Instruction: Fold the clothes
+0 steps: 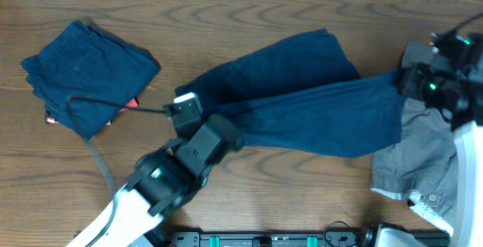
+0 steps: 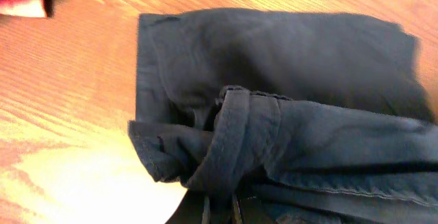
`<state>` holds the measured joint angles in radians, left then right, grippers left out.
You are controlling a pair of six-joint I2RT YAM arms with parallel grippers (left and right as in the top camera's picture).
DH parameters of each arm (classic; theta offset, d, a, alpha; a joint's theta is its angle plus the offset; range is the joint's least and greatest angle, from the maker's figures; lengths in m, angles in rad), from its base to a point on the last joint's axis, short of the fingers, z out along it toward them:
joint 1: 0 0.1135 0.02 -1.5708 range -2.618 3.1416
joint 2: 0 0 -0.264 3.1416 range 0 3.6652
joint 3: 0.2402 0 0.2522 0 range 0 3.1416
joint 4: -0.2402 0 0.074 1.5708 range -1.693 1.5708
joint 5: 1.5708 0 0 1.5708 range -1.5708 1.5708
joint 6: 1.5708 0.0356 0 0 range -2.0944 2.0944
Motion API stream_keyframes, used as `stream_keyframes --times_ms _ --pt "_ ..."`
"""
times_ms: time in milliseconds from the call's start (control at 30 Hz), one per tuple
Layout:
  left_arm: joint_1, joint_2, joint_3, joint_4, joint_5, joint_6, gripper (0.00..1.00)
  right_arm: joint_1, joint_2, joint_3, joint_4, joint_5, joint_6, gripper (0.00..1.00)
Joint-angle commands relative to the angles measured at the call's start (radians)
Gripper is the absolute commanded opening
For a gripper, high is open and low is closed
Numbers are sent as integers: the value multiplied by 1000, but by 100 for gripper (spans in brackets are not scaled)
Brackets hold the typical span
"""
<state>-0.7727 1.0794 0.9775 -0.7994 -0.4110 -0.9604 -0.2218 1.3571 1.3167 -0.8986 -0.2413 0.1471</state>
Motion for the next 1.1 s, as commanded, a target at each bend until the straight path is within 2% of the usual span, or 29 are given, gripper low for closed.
stream_keyframes --times_ms 0,367,533,567,633,700,733,767,800,833,967,1067 --pt "85 86 6 35 -113 11 6 34 75 22 50 49 -14 1" --pt "325 312 6 321 -43 70 6 122 366 22 300 -28 -13 1" --pt "380 440 6 450 8 69 7 162 513 22 548 -121 0 3" --pt "389 465 6 484 7 70 11 173 543 22 612 -134 10 12" --pt "415 512 6 566 7 70 22 190 591 22 719 -137 44 41" --pt "446 537 6 629 13 70 37 195 607 22 765 -137 95 49" --pt "460 543 6 647 25 70 45 194 607 22 768 -137 101 63" --pt "476 543 6 655 51 70 52 192 603 22 763 -137 101 72" --pt "492 542 6 657 85 80 57 187 596 22 746 -137 101 73" --pt "505 539 6 656 120 105 59 182 587 22 722 -137 99 73" --pt "541 530 6 591 282 233 59 163 537 22 513 -145 48 66" --pt "543 529 6 494 310 276 59 161 504 22 341 -144 9 64"
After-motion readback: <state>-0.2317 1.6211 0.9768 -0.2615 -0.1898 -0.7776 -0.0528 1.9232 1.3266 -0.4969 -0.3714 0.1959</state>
